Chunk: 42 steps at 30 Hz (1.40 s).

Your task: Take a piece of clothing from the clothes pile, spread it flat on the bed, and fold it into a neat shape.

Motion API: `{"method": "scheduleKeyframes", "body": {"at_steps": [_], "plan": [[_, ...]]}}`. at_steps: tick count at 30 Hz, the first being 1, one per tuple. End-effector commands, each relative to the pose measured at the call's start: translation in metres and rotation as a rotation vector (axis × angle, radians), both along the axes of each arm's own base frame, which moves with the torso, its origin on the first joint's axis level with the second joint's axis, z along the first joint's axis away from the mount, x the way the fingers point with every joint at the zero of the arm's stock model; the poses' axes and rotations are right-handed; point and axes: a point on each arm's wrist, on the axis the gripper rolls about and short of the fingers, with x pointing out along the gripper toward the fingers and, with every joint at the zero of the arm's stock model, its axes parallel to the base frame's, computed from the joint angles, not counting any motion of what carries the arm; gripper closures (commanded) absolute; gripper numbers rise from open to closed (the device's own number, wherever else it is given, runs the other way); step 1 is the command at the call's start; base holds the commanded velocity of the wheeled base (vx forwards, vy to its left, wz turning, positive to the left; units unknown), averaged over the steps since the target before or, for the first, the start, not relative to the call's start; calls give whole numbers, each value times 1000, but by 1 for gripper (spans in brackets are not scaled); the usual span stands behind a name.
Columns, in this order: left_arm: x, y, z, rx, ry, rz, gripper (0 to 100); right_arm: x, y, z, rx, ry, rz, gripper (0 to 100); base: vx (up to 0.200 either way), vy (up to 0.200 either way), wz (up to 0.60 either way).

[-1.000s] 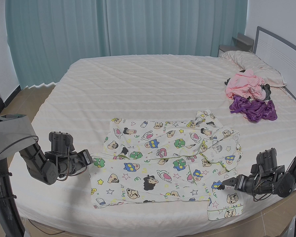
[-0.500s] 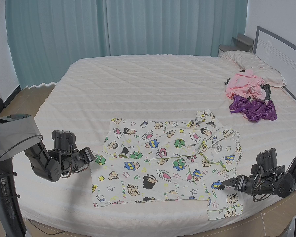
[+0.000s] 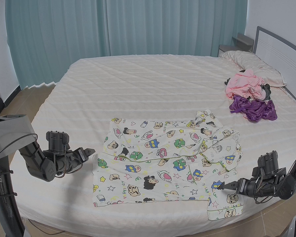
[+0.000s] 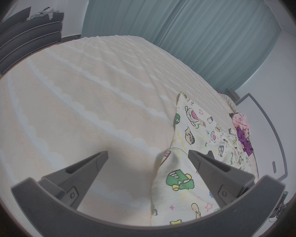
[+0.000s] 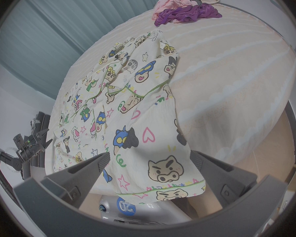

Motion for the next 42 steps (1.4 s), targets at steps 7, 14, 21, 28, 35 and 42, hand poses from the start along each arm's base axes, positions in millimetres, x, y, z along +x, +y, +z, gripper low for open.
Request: {"method": "scheduleKeyframes", "body": {"at_steps": [7, 14, 21, 28, 35, 42], "plan": [[-55, 12, 18, -30, 55, -6, 0, -14, -4, -11, -64, 69, 65, 0, 0, 0, 0], [-91, -1, 9, -81, 165, -39, 0, -16, -4, -22, -77, 124, 80, 0, 0, 0, 0], [-100, -17, 5, -107, 205, -71, 0, -16, -4, -24, -71, 132, 72, 0, 0, 0, 0], [-108, -28, 2, -116, 236, -100, 0, -16, -4, -25, -69, 135, 70, 0, -86, 0, 0], [-110, -39, 0, -105, 243, -138, 0, -14, -4, -25, -65, 135, 69, 0, 0, 0, 0], [-107, -46, -1, -139, 251, -119, 0, -12, -4, -25, -61, 127, 67, 0, 0, 0, 0]]}}
